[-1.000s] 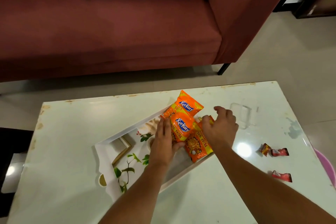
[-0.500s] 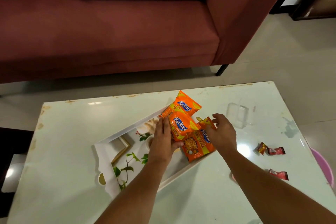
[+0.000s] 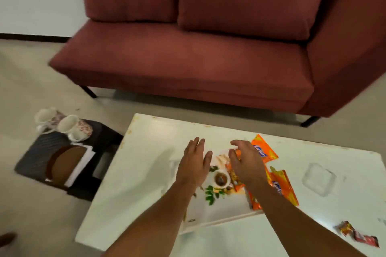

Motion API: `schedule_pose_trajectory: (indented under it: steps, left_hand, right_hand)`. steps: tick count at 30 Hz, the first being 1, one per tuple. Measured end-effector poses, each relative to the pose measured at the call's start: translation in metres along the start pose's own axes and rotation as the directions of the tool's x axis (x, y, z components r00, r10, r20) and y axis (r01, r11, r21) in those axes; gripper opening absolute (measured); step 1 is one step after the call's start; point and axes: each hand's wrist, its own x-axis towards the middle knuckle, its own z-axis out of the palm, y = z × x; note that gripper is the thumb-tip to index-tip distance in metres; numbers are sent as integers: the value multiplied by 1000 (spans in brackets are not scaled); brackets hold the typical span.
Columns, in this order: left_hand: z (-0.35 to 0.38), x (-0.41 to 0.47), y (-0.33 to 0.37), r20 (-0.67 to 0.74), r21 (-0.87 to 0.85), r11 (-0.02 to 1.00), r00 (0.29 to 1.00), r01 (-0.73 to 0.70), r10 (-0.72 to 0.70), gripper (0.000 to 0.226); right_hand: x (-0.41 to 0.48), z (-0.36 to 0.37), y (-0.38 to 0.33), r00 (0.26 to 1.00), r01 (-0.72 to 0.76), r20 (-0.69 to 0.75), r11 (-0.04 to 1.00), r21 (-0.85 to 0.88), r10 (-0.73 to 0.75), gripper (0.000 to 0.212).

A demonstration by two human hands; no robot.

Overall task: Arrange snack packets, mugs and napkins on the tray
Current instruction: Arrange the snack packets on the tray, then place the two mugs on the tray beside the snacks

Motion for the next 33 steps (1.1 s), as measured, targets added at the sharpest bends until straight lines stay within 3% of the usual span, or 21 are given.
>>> schedule_pose_trajectory:
  steps: [3,10,15,20,26,33]
  left_hand:
    - [-64,2,-16,-70,34,997,996,63,-61,51]
    - [-187,-28,-122,-211,25,944,924,330,-318,47]
    - [-235,-60,-218,-305,-71,870,820,488,-485,41]
    - [-261,-82,-300,-338,-86,842,780,532,-527,34]
    - [-265,-83,-362,-285,-109,814,767,570,-575,47]
    - [-266,-46,-395,-349,-109,845,775,524,-526,51]
  right_hand:
    - [20,18,-62,988,26,150,998,66,-36,30]
    - [29,89,-203,932,164,298,972,169,-209,29]
    - [13,171,-284,871,229,401,957,177,-283,29]
    - [-1,249,-346,819,268,484,951,153,-309,29]
    - [4,312,-385,833,237,491,967,96,-253,28]
    - [32,355,-407,929,181,327,983,18,-176,37]
